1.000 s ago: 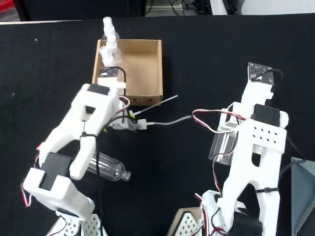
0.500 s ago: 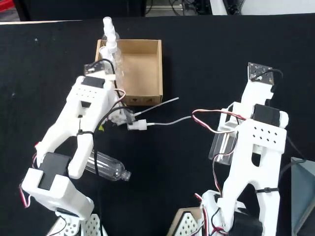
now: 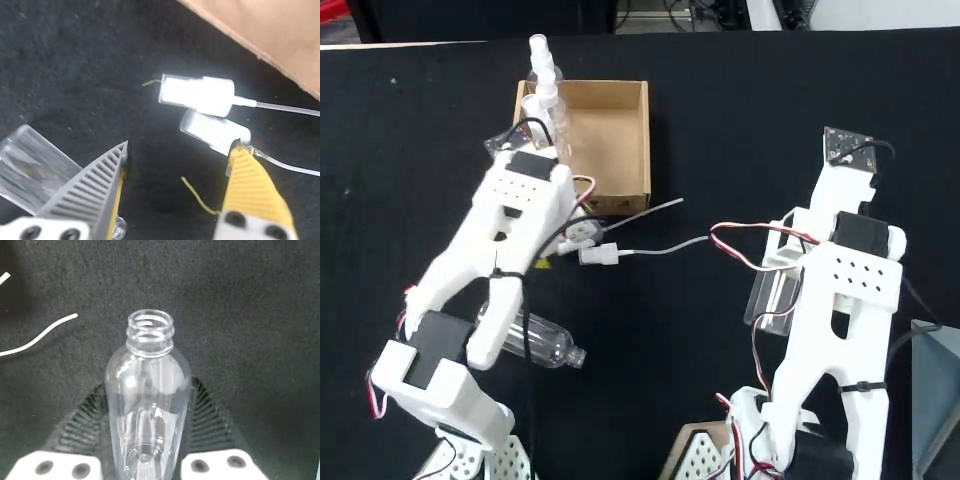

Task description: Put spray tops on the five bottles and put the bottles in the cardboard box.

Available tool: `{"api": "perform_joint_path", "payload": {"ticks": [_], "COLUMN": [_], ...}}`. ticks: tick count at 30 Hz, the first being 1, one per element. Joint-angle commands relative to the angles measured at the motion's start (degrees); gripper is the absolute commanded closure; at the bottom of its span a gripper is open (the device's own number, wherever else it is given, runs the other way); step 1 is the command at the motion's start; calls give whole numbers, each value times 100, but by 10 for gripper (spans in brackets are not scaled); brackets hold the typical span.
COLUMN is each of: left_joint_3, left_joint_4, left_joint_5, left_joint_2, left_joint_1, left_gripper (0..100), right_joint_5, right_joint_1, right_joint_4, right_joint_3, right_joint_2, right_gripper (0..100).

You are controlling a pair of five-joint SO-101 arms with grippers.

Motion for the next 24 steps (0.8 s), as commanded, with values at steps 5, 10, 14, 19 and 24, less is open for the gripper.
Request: {"api": "perform_joint_path", "payload": {"ticks": [5,10,14,19,24], "left_joint_3": [-259,-259,-277,-251,-312], "left_joint_4": [-387,-466,-510,-747,-791], "left_joint_5": [1002,1424,1688,1688,1697], "left_joint_2": [-70,-70,-62,-62,185], "left_joint_1": [338,338,338,347,391], "left_gripper": [712,712,712,712,712], "right_joint_5": [-9,-9,-9,0,0], "right_joint_1": [123,123,123,132,123], "right_joint_4": [-132,-132,-132,-132,-132], "right_joint_3": [-4,-4,-4,-4,-4], "right_joint_2": [-321,-321,-321,-321,-321], "right_gripper": [988,988,988,988,988]}}
